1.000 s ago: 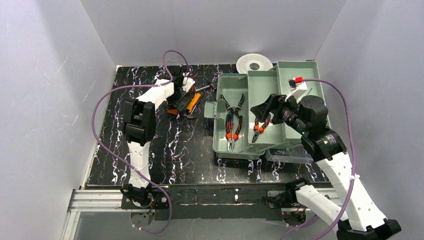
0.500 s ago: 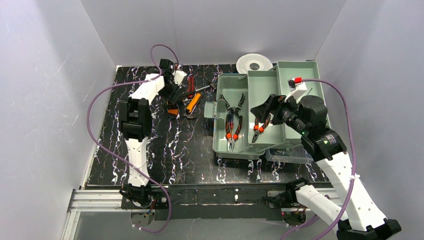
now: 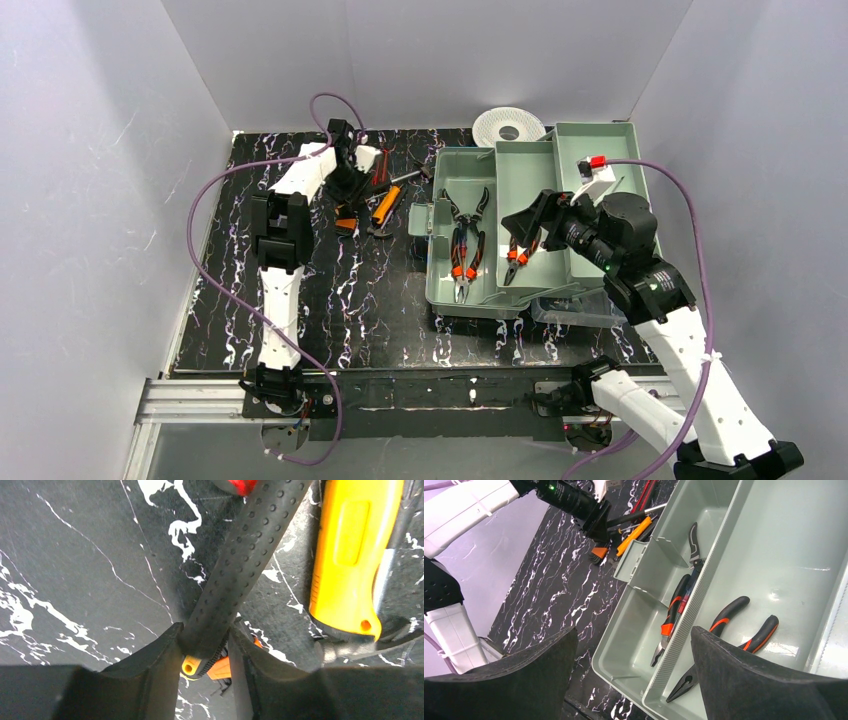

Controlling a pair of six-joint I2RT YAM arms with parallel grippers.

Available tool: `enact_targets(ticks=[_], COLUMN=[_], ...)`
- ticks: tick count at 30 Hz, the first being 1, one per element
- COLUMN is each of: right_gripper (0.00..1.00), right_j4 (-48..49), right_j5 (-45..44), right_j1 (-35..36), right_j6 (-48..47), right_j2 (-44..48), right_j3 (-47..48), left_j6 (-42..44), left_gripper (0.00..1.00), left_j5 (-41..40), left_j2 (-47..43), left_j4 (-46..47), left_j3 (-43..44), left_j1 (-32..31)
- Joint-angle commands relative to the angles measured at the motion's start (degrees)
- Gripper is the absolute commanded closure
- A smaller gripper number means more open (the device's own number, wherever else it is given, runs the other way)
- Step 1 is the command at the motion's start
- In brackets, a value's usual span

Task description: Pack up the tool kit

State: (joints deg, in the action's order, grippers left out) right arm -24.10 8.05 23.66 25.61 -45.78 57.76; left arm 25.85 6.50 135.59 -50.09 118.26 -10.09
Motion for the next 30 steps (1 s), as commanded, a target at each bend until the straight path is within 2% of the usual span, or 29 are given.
enact_targets(ticks=[1,6,11,17,18,19,20,24,28,30], right_gripper=[0.10,0.11,0.11,0.11,0.12,0.13,0.13,0.15,0.16,0.17], right_j4=[0.24,0.20,0.75,1.64,1.83,1.92,2.19,4.45,8.83,11.57], right_j5=[0.17,0.62,0.87,2.88,3.12,3.53,4.07,6.27,8.44,8.85], right_j1=[0.25,0.25,0.25,0.26,0.29,0.37,0.53,1.68,3.50,5.19], right_j6=[0.64,0.97,1.26,3.00,3.32,3.67,4.02,5.73,8.27,9.21], right_j2=[0.64,0.08,-0.63,-2.29,-2.59,-3.00,-3.55,-5.72,-8.16,-9.48], right_j3=[2.33,1.77,1.36,1.96,1.92,2.09,2.14,2.42,2.19,2.12], left_j6=[-2.84,-3.26,-4.61,-14.53,-16.49,-18.68,-19.83,-23.24,-31.62,-39.24], left_gripper=[0.69,0.80,0.80,0.76,0.82,0.92,1.00,1.00,1.00,1.00], left_j5=[0.66,0.73,-3.53,-15.15,-14.97,-14.13,-12.30,-3.68,9.37,17.56], left_j2=[-2.43,-8.81,-12.72,-19.55,-21.57,-23.56,-25.83,-38.32,-49.45,-53.38], left_j4=[-6.83,-10.73,-20.14,-27.43,-28.06,-28.13,-27.62,-18.77,-2.60,7.57], left_j3=[2.69,3.84,3.85,-6.09,-7.80,-9.68,-11.90,-17.69,-25.56,-31.16], left_j1=[-0.02,-0.53,-3.79,-9.46,-9.92,-10.17,-10.25,-10.56,-11.27,-11.75])
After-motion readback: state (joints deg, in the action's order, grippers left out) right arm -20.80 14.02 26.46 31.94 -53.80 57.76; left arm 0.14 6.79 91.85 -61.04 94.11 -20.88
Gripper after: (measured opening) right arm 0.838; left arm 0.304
